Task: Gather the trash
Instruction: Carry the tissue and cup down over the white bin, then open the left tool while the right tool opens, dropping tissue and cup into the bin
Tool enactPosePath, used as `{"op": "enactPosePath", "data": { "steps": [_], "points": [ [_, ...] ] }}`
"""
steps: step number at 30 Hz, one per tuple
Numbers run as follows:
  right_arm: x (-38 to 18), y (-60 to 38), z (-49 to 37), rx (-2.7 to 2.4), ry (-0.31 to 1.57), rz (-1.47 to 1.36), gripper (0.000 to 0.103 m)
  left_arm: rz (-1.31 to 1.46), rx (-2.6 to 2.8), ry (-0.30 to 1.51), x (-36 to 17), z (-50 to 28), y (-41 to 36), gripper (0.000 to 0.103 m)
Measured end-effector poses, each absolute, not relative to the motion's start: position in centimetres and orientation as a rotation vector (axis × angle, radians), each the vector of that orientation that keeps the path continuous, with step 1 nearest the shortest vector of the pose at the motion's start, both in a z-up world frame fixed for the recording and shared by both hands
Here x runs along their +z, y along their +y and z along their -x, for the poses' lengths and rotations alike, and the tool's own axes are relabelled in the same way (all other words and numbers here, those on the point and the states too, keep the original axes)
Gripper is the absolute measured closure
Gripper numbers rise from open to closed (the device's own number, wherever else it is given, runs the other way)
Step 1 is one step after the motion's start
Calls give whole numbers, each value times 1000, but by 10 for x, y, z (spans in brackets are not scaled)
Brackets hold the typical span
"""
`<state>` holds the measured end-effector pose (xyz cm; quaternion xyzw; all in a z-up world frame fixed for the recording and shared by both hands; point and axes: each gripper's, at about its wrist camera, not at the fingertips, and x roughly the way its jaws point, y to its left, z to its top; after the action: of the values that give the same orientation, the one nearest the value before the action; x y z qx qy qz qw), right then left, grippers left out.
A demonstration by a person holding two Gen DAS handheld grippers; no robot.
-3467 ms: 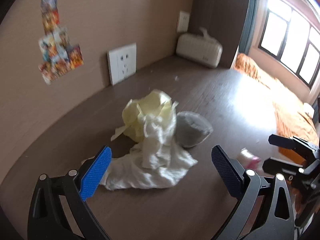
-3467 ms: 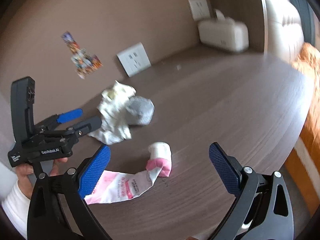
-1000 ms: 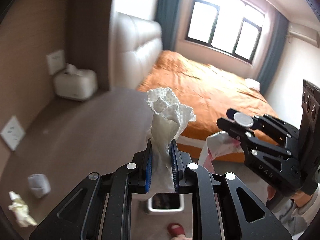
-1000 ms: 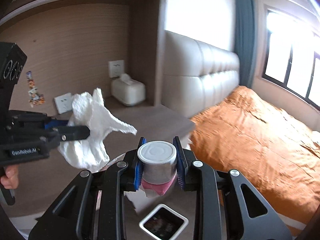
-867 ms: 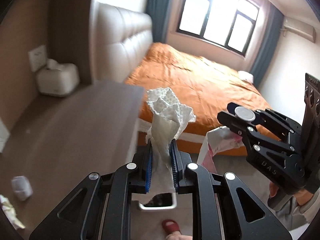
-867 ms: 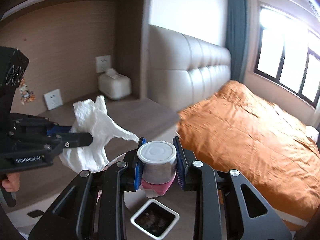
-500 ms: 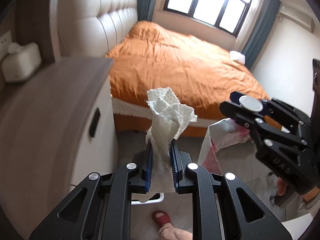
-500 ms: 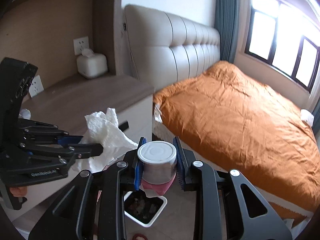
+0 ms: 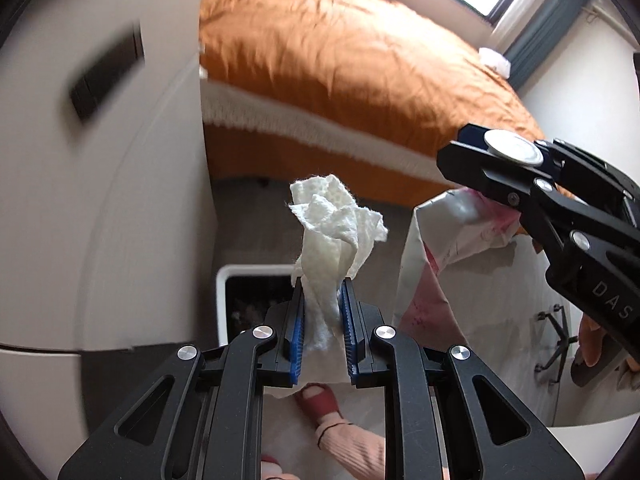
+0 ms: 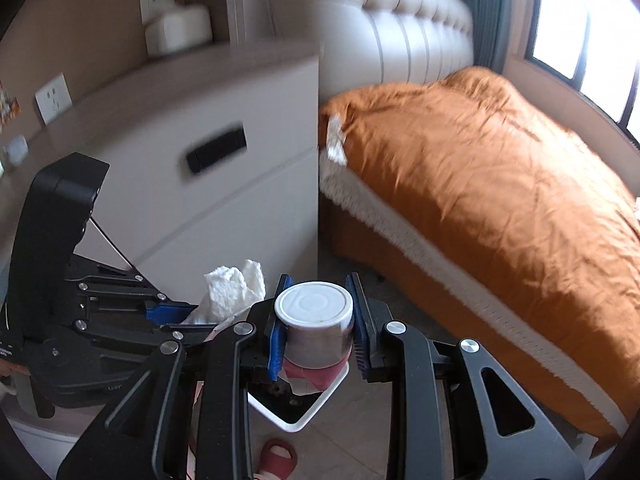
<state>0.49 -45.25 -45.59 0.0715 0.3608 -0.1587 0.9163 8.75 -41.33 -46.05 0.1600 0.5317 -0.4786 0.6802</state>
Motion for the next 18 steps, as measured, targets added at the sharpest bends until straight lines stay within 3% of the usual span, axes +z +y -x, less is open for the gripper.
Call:
{"op": "enactPosePath", "data": {
  "steps": [13,15,16,17,18],
  "points": [
    [-606,-463,-56,-239,875,-189,74,-329,-1009,1352,-631,-106,-422,86],
    [-621,-462,-60,-230,890,-182,74,-334,-1006,1371,-651,-105,-421,82],
    [-628,-461,-63,-221,900,-180,73,-340,-1001,1379,-659,-105,-423,77],
    [-637,-461,-65,-204,917,-176,71,-341,-993,1391,-671,-106,-422,51],
    [-645,-462,-69,-183,936,-179,56,-337,-982,1399,-679,-107,-421,4]
  ]
}}
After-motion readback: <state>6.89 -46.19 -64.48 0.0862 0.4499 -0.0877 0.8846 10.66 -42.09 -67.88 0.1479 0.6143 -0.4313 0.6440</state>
